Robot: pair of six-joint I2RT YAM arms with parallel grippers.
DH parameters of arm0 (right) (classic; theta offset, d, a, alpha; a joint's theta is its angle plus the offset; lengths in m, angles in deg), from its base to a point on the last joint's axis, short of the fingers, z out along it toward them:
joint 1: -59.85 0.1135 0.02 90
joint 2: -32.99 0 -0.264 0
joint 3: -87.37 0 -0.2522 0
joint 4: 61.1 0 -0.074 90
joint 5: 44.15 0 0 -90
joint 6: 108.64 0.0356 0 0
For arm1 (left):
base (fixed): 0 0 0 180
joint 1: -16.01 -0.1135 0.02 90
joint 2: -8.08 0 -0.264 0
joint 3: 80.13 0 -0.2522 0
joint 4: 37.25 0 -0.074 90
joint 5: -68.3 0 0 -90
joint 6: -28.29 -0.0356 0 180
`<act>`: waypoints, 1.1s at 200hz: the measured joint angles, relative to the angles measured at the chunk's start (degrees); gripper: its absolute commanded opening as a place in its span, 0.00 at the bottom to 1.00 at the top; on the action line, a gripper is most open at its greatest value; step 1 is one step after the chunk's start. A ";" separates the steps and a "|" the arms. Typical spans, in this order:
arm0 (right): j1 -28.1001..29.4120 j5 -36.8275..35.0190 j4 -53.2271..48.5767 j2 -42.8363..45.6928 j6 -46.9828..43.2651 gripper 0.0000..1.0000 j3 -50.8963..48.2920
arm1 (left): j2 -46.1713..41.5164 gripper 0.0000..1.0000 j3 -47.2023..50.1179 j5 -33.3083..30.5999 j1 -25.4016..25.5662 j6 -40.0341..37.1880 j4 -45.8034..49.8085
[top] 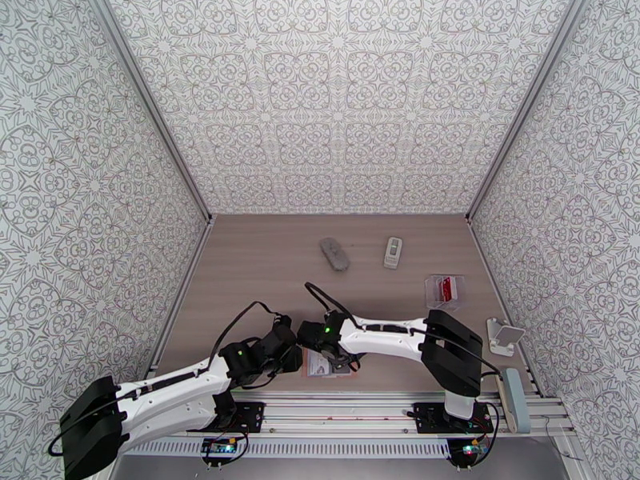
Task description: Put the credit cards into the card holder
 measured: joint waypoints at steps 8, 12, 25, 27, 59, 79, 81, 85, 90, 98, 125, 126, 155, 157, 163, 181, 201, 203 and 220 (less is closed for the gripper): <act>0.00 0.00 -0.11 0.00 -0.04 0.19 0.02 | 0.00 0.26 0.00 0.00 0.00 0.00 0.00; 0.00 0.00 -0.22 0.00 -0.02 0.18 0.09 | 0.00 0.26 0.00 0.02 0.00 0.00 0.00; 0.00 -0.02 -0.42 0.00 0.00 0.16 0.17 | 0.00 0.26 0.00 0.02 0.00 0.00 0.00; 0.00 -0.02 -0.42 0.00 -0.02 0.16 0.20 | 0.00 0.26 0.00 0.02 0.00 0.00 0.00; 0.00 -0.33 -0.83 0.00 0.00 0.12 0.31 | 0.15 0.26 0.00 0.02 -0.26 -0.17 0.00; 0.00 -0.42 -0.90 0.02 -0.02 0.08 0.31 | 0.22 0.26 0.00 0.02 -0.28 -0.46 0.00; 0.00 -0.44 -0.87 0.02 -0.02 0.08 0.31 | 0.22 0.26 -0.02 0.04 -0.31 -0.50 0.00; 0.00 -0.42 -0.90 0.02 0.02 0.07 0.31 | 0.22 0.26 -0.02 0.04 -0.33 -0.63 0.00; 0.00 -0.44 -0.90 0.02 -0.02 0.06 0.31 | 0.22 0.26 -0.02 0.02 -0.33 -0.70 0.00; 0.00 -0.44 -0.96 0.07 0.04 0.04 0.31 | 0.26 0.26 -0.02 0.04 -0.33 -0.85 0.02; 0.00 -0.63 -1.03 0.87 0.22 0.00 0.31 | 0.35 0.26 -0.02 0.04 -0.33 -0.90 0.02; 0.00 -0.63 -1.01 1.01 0.17 0.00 0.31 | 0.35 0.26 -0.02 0.04 -0.33 -0.90 0.02; 0.00 -0.94 -0.57 4.15 0.52 0.00 -0.26 | 0.33 0.26 -0.02 0.07 -0.33 -0.90 0.02; 0.00 -1.05 -0.52 4.46 0.50 0.00 -0.39 | 0.33 0.26 -0.02 0.07 -0.33 -0.90 0.02; 0.00 -1.07 -0.15 5.42 0.57 0.00 -0.83 | 0.33 0.26 -0.02 0.09 -0.33 -0.90 0.02; 0.00 -1.36 1.31 8.90 0.61 0.00 -3.15 | 0.31 0.27 -0.02 0.52 -0.33 -0.90 0.00; 0.00 -1.46 3.80 12.46 0.66 0.00 -6.67 | 0.26 0.35 -0.02 1.36 -0.33 -0.76 -0.20; 0.00 -1.46 4.07 12.83 0.63 0.00 -7.06 | 0.24 0.35 -0.02 1.42 -0.33 -0.90 -0.22; -0.35 -1.38 7.10 15.72 0.74 0.00 -10.78 | 0.15 0.37 0.00 1.99 -0.37 -0.85 -0.81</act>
